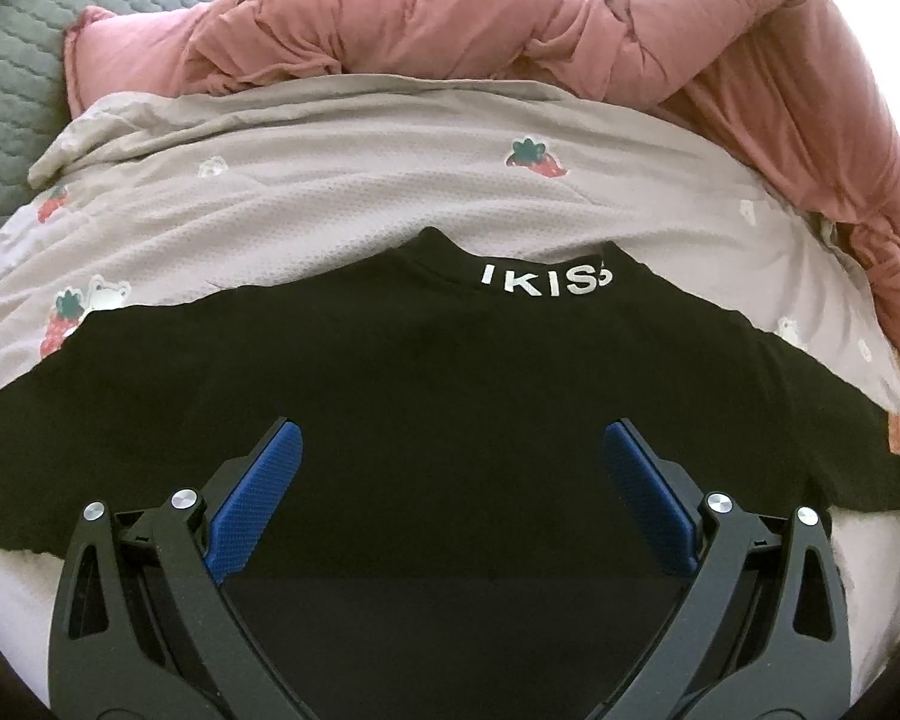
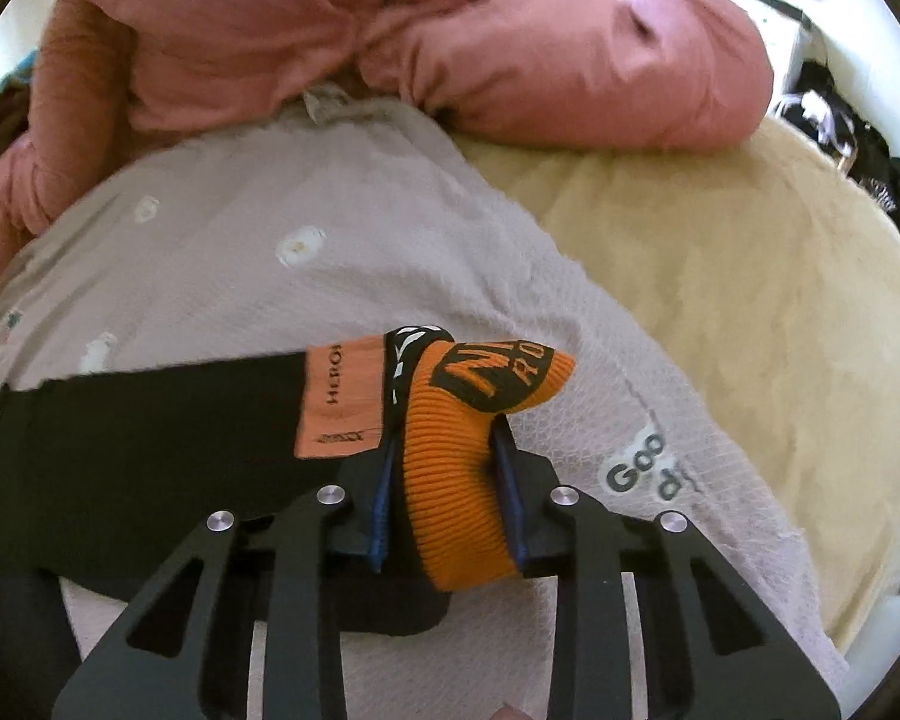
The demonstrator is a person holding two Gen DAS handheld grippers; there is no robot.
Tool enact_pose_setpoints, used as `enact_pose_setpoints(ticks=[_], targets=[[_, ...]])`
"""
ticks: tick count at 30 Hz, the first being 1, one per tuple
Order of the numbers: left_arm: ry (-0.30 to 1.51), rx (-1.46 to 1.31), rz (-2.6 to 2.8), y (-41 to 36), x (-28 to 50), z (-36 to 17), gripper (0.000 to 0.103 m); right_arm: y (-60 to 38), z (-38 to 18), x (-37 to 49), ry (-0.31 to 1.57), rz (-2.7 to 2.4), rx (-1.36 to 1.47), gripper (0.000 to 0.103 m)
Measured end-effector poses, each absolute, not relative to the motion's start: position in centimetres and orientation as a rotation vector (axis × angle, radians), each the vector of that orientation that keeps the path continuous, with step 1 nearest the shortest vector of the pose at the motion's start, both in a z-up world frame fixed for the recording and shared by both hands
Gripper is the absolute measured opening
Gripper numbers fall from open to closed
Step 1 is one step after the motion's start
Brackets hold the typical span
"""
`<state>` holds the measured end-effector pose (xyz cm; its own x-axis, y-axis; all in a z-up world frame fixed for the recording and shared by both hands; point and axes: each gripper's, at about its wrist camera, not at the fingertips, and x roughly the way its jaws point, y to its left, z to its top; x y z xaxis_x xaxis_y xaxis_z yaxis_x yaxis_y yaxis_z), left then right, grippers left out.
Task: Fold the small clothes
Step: 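Lift the sleeve with the right tool and lay it across the shirt body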
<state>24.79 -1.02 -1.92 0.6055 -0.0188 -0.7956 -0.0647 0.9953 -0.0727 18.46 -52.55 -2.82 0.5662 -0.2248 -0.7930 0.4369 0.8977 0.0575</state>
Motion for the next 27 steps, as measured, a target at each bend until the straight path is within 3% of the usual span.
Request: enact_pose_setpoints(ticks=[11,27], targets=[[0.895,-0.140,0.019,1.1,23.4,-1.6,0.095,-43.9,4.4,18.2,0.751,-0.148,0.262,0.024],[0.853,-0.174,0.036,4.9,22.0,-0.2,0.095,-29.2,6.0,22.6,0.771,0.195,0.302,0.024]])
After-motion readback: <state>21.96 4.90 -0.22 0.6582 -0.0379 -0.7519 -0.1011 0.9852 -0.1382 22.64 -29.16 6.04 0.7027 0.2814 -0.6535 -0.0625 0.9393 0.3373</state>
